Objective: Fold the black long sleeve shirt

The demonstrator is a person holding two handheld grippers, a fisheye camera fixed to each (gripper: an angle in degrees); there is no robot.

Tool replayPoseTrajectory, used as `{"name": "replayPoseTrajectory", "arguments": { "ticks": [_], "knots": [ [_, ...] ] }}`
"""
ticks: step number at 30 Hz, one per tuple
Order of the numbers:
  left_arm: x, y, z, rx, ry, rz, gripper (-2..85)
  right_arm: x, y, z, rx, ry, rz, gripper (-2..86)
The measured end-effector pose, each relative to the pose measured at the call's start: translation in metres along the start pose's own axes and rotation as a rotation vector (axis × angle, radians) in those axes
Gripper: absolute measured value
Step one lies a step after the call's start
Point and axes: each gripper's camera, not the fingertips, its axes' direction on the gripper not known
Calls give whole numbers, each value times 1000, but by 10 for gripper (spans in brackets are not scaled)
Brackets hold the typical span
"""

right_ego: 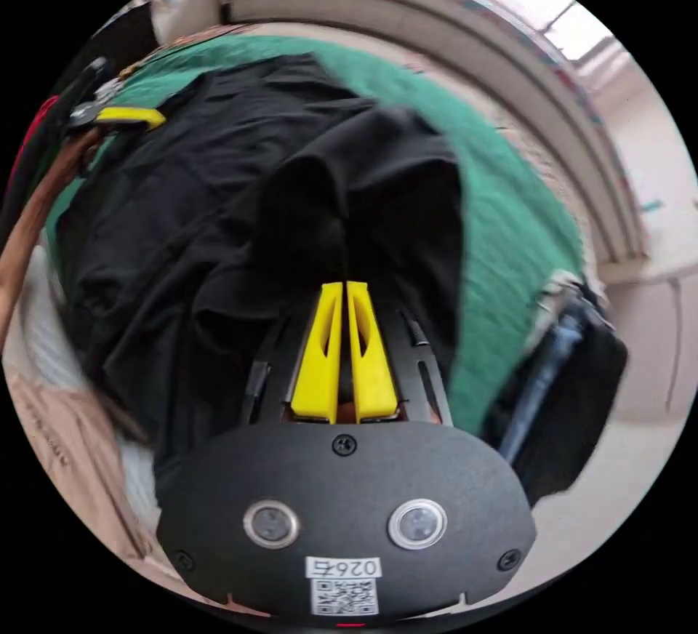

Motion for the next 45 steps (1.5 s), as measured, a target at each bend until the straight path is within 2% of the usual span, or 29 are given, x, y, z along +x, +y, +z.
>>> {"name": "replayPoseTrajectory", "arguments": {
  "ticks": [2, 4, 6, 9, 11, 13, 17, 20, 23, 25, 29, 33, 37, 39, 40, 42, 43, 44, 45],
  "knots": [
    [-2, 10, -7, -17, 26, 16, 0, 48, 31, -24, 37, 234, 227, -13],
    [-5, 16, -15, -43, 15, 11, -3, 89, 58, -31, -16, 289, 415, -11],
    [-4, 27, -30, -17, -34, 4, -3, 113, 84, -44, -13, 247, 558, -4],
    [8, 47, -66, 85, -92, -21, 1, 102, 104, -85, 188, 203, 646, 25],
    [36, 59, -84, 139, 49, 57, 23, 58, 83, -108, 349, 64, 484, 35],
    [66, 64, -86, 134, 146, 149, 60, 10, 51, -114, 390, -97, 271, 40],
    [135, 74, -60, 56, 268, 297, 134, -113, -20, -100, 331, -331, -148, 52],
    [171, 79, -30, -27, 344, 380, 156, -179, -50, -84, 252, -485, -361, 79],
    [198, 81, 19, -163, 245, 460, 147, -227, -70, -55, 122, -496, -465, 79],
    [200, 83, 21, -117, 220, 481, 111, -249, -78, -28, -1, -392, -491, 43],
    [184, 75, 27, -166, 361, 489, 38, -258, -84, -31, 6, -344, -488, -10],
    [166, 79, 9, -169, 461, 530, 34, -263, -79, -56, 31, -311, -533, -13],
    [142, 78, -24, -170, 619, 640, 36, -262, -77, -106, 7, -415, -749, -14],
    [118, 64, -38, -122, 635, 616, 45, -253, -92, -121, -1, -390, -785, -14],
    [94, 50, -47, -56, 596, 562, 55, -239, -114, -128, 5, -335, -772, -12],
    [48, 26, -63, 118, 522, 450, 102, -192, -176, -138, 91, -99, -603, -6],
    [10, 8, -70, 219, 437, 338, 142, -129, -230, -147, 186, 64, -276, 7],
    [-29, -6, -69, 278, 366, 220, 168, -67, -261, -159, 271, 99, -27, 23],
    [-47, -12, -66, 296, 348, 172, 173, -41, -266, -166, 303, 102, 72, 33]
  ]
}}
